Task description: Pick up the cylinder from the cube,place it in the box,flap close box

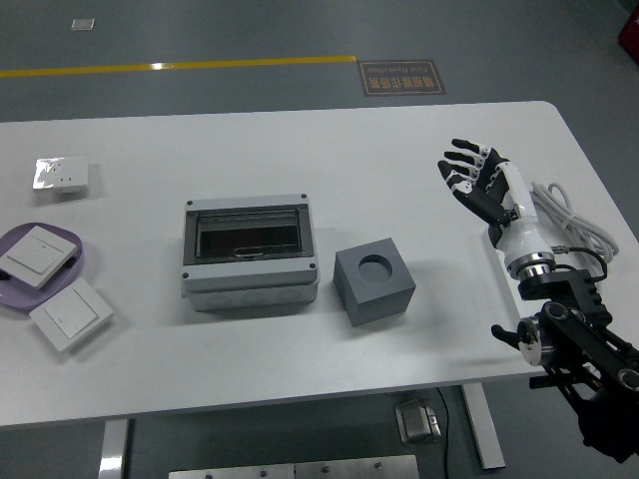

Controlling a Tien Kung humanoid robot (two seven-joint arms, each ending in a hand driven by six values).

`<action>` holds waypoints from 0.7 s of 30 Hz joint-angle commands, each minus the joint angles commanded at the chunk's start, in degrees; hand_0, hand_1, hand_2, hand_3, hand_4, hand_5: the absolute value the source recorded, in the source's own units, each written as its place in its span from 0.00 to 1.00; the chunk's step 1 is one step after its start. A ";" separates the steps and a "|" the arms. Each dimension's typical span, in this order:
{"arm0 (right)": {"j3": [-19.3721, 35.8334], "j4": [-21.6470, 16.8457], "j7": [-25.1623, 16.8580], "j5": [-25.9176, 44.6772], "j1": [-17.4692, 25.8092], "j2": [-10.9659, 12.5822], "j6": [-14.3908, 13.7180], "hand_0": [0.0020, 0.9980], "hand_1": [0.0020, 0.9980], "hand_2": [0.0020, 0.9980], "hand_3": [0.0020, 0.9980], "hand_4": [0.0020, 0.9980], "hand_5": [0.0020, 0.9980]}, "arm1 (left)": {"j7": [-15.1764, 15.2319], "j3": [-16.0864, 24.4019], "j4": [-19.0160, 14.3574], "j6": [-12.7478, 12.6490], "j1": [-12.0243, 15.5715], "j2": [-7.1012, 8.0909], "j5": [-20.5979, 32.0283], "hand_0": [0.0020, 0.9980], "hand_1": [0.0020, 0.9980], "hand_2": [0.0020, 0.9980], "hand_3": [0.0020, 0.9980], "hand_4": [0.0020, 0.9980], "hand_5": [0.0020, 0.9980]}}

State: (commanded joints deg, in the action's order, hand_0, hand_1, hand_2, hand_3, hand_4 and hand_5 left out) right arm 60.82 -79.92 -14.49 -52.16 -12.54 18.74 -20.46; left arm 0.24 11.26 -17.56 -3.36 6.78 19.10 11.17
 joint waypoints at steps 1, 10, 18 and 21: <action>0.12 -0.02 0.11 -0.07 0.06 0.05 0.05 0.64 0.66 0.65 0.77 0.79 0.25 | -0.01 -0.06 0.01 0.01 -0.07 -0.01 0.06 0.61 0.64 0.63 0.66 0.74 0.23; 0.82 -0.28 0.16 -0.36 0.54 0.26 0.22 0.64 0.66 0.65 0.76 0.79 0.25 | 0.01 0.07 0.04 0.04 -0.41 -0.30 -0.07 0.61 0.64 0.63 0.66 0.74 0.23; 0.66 -0.47 -0.89 0.35 0.52 0.07 0.21 0.64 0.66 0.65 0.75 0.78 0.24 | 0.05 0.19 0.10 0.04 -0.56 -0.42 0.02 0.61 0.64 0.63 0.66 0.74 0.23; 0.62 -0.41 -1.12 0.68 0.64 -0.06 0.26 0.64 0.66 0.65 0.75 0.78 0.24 | 0.06 0.21 0.11 0.04 -0.63 -0.53 0.04 0.61 0.64 0.63 0.66 0.74 0.23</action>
State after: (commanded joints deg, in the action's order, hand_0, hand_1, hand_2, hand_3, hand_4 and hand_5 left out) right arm 61.43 -80.33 -15.61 -51.48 -11.91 18.68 -20.20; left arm 0.30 11.47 -17.44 -3.32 6.15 18.57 11.21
